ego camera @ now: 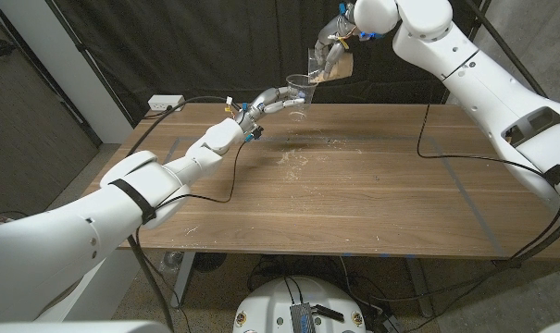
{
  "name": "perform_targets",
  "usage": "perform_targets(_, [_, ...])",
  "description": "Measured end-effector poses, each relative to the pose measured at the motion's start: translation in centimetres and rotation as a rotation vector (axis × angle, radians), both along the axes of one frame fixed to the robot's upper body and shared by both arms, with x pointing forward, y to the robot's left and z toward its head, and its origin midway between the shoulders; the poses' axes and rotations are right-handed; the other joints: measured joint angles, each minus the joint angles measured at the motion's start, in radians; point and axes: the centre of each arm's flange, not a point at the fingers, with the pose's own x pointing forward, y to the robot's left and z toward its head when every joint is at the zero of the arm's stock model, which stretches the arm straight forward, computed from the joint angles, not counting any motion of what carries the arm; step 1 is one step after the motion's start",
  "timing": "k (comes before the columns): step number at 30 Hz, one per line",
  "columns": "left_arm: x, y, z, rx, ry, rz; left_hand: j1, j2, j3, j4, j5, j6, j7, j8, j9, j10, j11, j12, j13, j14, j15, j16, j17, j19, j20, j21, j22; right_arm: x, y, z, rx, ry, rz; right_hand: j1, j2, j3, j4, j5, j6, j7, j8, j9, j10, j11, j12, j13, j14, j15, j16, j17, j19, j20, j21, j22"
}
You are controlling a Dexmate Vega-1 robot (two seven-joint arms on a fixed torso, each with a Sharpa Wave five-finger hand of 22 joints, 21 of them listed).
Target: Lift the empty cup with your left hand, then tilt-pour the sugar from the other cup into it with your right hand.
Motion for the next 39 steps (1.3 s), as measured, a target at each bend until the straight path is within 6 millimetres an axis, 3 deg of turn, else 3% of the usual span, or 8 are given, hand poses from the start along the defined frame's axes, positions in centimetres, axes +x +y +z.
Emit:
perform_targets(22, [-0.1, -0.5, -0.1, 0.000, -0.002, -0.010, 0.000, 0.000, 0.004, 0.004, -0.001, 0.005, 0.005, 0.003, -0.003, 0.002, -0.001, 0.000, 0.004, 0.000, 0.000, -0.008, 0.009, 0.000, 0.000, 0.004, 0.000, 0.3, 0.5, -0.9, -0.161, -0.080, -0.045, 0.001, -0.001, 0.000, 0.000, 0.000, 0.005, 0.003, 0.007, 0.000, 0.005, -0.005, -0.004, 0.006, 0.011, 0.000, -0.001, 0.005, 0.000, 0.000, 0.007, -0.009])
perform_targets(39, [1.4, -1.1, -1.2, -0.016, 0.074, 0.051, 0.014, 0.013, 0.008, 0.008, -0.003, 0.010, -0.001, 0.007, -0.004, 0.003, -0.004, 0.000, 0.004, 0.005, -0.005, -0.008, 0.012, 0.000, 0.000, 0.008, 0.000, -0.2, 1.7, -0.8, -0.197, -0.063, -0.063, 0.002, -0.002, 0.000, 0.000, -0.001, 0.006, 0.002, 0.007, -0.001, 0.012, -0.002, -0.012, 0.012, 0.011, 0.000, -0.001, 0.006, 0.000, 0.000, 0.013, -0.014])
